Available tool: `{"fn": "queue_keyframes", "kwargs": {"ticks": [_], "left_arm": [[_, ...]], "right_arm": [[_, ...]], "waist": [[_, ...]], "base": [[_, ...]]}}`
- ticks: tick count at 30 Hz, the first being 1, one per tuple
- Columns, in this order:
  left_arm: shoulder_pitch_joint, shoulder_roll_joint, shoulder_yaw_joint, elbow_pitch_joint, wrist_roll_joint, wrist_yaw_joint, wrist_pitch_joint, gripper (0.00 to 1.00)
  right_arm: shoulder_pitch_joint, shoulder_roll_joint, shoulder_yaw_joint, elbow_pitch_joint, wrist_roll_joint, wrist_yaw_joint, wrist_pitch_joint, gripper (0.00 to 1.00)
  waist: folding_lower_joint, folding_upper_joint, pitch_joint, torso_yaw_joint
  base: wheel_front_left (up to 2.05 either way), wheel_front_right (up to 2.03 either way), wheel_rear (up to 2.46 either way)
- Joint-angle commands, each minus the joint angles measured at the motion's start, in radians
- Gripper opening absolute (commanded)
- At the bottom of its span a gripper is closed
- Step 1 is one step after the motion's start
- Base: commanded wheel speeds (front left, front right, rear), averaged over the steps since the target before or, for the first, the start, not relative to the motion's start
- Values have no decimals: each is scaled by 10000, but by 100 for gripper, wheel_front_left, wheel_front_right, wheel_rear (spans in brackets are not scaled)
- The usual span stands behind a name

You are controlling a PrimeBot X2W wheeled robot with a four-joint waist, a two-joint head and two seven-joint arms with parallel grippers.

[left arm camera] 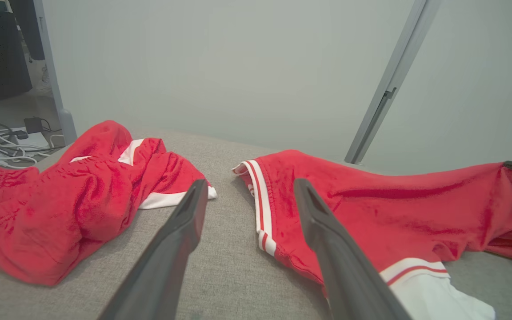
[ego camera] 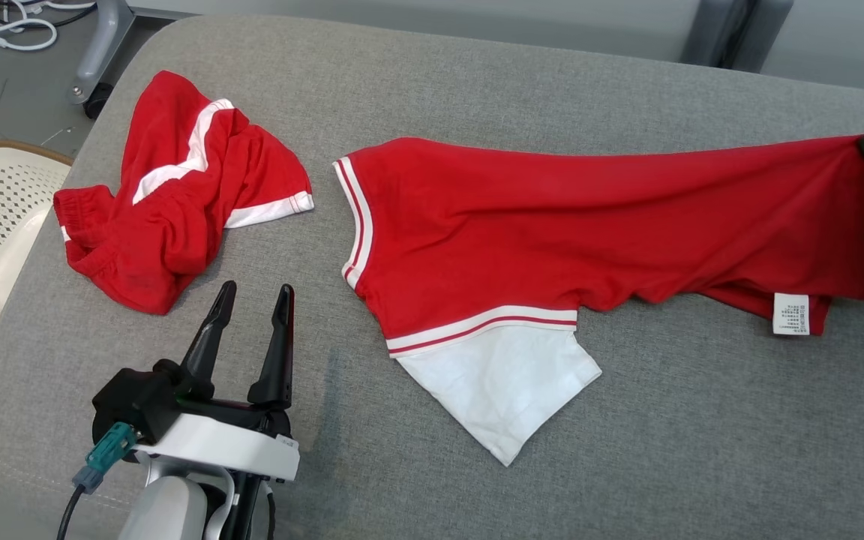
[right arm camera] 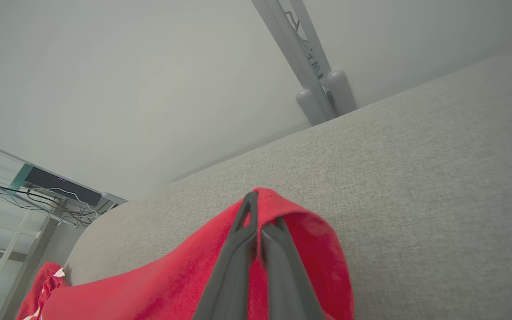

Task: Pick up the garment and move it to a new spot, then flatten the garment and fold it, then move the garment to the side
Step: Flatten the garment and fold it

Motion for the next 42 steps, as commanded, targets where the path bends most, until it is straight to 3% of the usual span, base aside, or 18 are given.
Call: {"fn": "queue_keyframes", "kwargs": {"ticks": [1, 11, 22, 26, 34, 42], "left_arm": [[-158, 22, -23, 24, -7, -8, -28, 100], [-39, 26, -84, 99, -87, -13, -28, 100], [326, 195, 229, 120, 45, -14, -27, 100], [420, 247, 376, 112, 95, -14, -27, 100], [738, 245, 610, 127, 136, -13, -27, 100], [1122, 184, 686, 95, 155, -13, -26, 100]], "right_arm": [[-256, -45, 144, 368, -219, 24, -293, 100], [-378, 55, 758, 423, -335, 24, -989, 100], [216, -225, 1892, -1321, -978, 24, -2832, 100], [635, -329, 1832, -1965, -1355, 24, -3176, 100], [2454, -35, -286, -3697, -3357, 24, -3206, 100], [5568, 1320, -2996, -5490, -5588, 24, -3208, 100]], "waist": [[0, 0, -34, -36], [0, 0, -405, -694], [0, 0, -1085, -1891], [0, 0, -1329, -2257], [0, 0, -1751, -2802], [0, 0, -2129, -3105]], "base": [[0, 0, 0], [0, 0, 0], [0, 0, 0], [0, 0, 0], [0, 0, 0], [0, 0, 0]]}}
